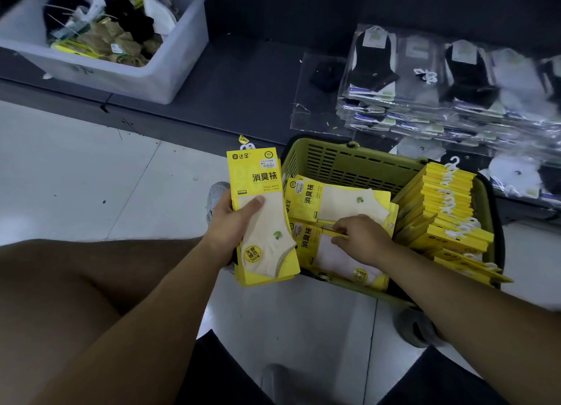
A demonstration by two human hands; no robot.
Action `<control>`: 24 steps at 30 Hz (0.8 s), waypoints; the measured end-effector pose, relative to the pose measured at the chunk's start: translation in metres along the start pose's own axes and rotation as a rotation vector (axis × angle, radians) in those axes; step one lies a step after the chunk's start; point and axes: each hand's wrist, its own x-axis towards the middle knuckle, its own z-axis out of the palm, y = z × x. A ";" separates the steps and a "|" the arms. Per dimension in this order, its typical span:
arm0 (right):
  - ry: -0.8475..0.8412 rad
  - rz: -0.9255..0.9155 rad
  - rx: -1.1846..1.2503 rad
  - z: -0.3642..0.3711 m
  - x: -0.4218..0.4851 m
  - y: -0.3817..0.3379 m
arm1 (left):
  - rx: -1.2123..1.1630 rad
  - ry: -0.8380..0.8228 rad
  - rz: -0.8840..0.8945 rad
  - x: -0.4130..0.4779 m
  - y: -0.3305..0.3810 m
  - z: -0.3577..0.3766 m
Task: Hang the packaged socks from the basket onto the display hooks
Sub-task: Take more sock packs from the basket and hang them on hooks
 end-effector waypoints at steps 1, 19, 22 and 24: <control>0.009 0.007 0.007 0.001 0.000 0.000 | 0.011 0.000 -0.001 0.000 -0.001 0.000; 0.034 -0.017 0.101 -0.001 0.004 -0.005 | 0.038 -0.006 -0.010 0.002 -0.004 -0.001; -0.063 -0.083 0.030 -0.006 0.005 -0.004 | 0.026 -0.010 -0.003 0.001 -0.003 0.000; -0.104 -0.094 0.048 -0.008 0.004 -0.004 | 0.021 -0.017 -0.001 0.000 -0.002 0.000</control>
